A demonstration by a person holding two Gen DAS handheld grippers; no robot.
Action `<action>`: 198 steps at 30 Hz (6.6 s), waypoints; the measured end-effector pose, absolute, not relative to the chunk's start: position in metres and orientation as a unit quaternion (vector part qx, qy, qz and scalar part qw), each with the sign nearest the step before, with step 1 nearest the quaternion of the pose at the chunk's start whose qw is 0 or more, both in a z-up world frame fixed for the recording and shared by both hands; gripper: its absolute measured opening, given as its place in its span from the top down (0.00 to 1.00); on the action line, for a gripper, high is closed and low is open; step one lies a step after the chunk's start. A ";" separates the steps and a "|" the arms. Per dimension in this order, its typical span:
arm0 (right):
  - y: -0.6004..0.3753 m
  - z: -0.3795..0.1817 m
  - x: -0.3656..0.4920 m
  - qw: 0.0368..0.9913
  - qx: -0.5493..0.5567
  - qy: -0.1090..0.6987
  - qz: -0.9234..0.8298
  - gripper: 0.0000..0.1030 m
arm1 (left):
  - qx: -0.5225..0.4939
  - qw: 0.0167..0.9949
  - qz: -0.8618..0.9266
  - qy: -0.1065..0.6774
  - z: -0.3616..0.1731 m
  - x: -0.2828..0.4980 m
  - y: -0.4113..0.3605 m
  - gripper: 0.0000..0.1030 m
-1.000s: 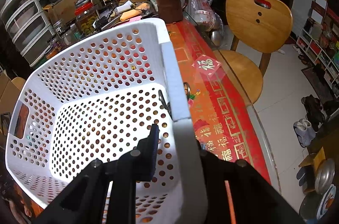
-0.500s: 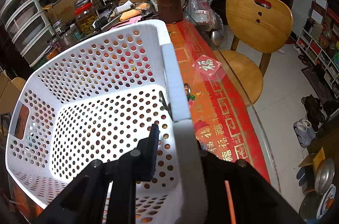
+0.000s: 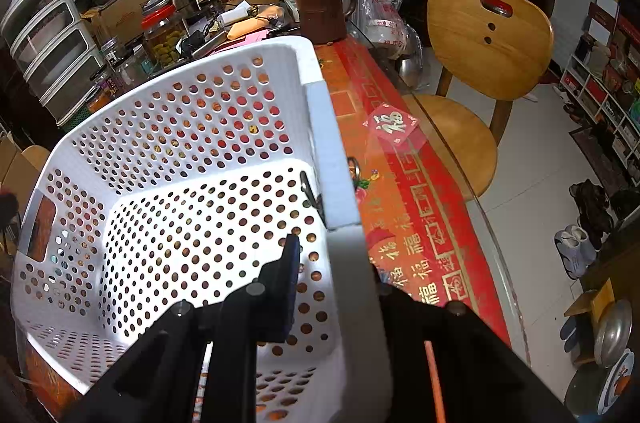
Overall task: Organize rigid objects
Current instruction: 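Carry the white plug over the basket and open the left tool, then grasp the light-blue charger with the left tool, then lower the light-blue charger into the basket and open the left tool, then grasp the white square charger with the left tool, then carry the white square charger into the basket and release it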
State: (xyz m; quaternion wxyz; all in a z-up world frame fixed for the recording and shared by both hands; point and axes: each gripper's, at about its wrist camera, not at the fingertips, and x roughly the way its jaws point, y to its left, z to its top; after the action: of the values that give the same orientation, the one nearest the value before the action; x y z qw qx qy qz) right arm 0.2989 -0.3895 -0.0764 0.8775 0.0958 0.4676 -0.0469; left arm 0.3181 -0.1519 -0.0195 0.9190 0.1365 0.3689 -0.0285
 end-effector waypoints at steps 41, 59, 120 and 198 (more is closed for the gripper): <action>-0.393 -0.079 0.302 0.874 0.098 0.475 -0.040 0.83 | -0.014 0.876 0.038 0.481 -0.128 0.347 0.055 0.01; -0.395 -0.079 0.304 0.869 0.093 0.483 -0.045 0.83 | -0.051 0.856 0.072 0.509 -0.161 0.359 0.080 0.07; -0.390 -0.080 0.307 0.866 0.090 0.491 -0.042 0.83 | 0.169 0.927 -0.032 0.333 -0.018 0.315 -0.151 0.01; -0.394 -0.077 0.308 0.863 0.080 0.496 -0.042 0.83 | 0.079 0.910 -0.050 0.403 0.011 0.374 -0.083 0.54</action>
State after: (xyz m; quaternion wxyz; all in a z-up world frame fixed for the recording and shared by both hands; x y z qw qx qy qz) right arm 0.3084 -0.3942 -0.0770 0.8634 0.0800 0.4963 -0.0421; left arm 0.3744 -0.0827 0.0107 0.9104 0.0791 0.4031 -0.0499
